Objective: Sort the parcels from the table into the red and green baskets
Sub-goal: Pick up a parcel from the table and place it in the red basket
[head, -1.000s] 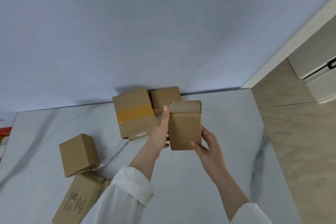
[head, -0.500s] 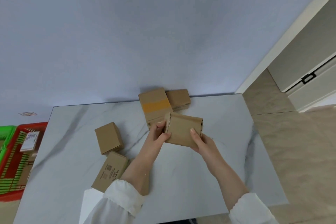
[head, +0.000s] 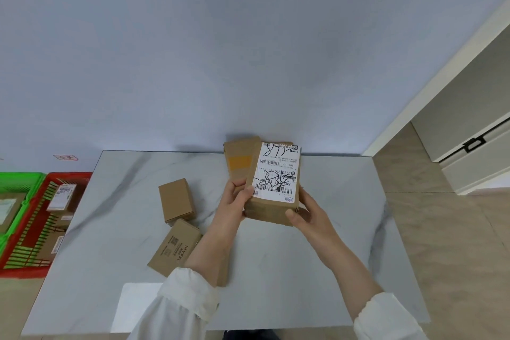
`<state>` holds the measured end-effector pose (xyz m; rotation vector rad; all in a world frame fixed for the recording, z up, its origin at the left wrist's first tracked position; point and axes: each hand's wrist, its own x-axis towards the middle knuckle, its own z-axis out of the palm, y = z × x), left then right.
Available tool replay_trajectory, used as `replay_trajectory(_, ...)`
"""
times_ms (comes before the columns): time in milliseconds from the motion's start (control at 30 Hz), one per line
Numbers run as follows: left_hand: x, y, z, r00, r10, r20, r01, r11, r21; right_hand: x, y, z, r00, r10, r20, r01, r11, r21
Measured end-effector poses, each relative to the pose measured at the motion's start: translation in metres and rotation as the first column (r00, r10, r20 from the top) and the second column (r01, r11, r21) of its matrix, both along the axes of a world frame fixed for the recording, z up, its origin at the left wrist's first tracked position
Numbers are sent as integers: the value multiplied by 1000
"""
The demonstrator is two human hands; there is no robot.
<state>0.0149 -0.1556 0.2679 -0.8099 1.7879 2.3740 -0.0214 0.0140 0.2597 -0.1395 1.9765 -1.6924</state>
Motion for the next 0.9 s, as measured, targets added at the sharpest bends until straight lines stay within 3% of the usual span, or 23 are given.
replay_trajectory(100, 8, -3, 1, 999, 25, -40, -27, 999, -40, 0, 2, 10, 992, -82, 99, 93, 989, -112)
replay_trajectory(233, 19, -14, 5, 986, -101, -130, 91, 992, -85, -16, 13, 26, 976, -210, 64, 213, 976, -40)
replay_trajectory(400, 23, -28, 10, 955, -267, -132, 249, 959, -135, -32, 24, 38, 979, 73, 191, -81, 996, 31)
replay_trajectory(567, 23, -28, 16, 963, -252, -97, 239, 962, -130, -25, 27, 34, 950, 139, 281, -133, 990, -38)
replay_trajectory(633, 23, -27, 16, 977, -187, -98, 171, 974, -151, -19, 27, 28, 953, 91, 288, -80, 996, -49)
replay_trajectory(767, 28, -14, 12, 998, 21, -54, -28, 991, -133, -5, 19, 19, 939, -140, 314, 186, 975, -122)
replay_trajectory(900, 40, 7, 1, 997, 30, 75, -29, 1000, -11, 14, 8, 16, 901, -285, 328, 357, 916, -184)
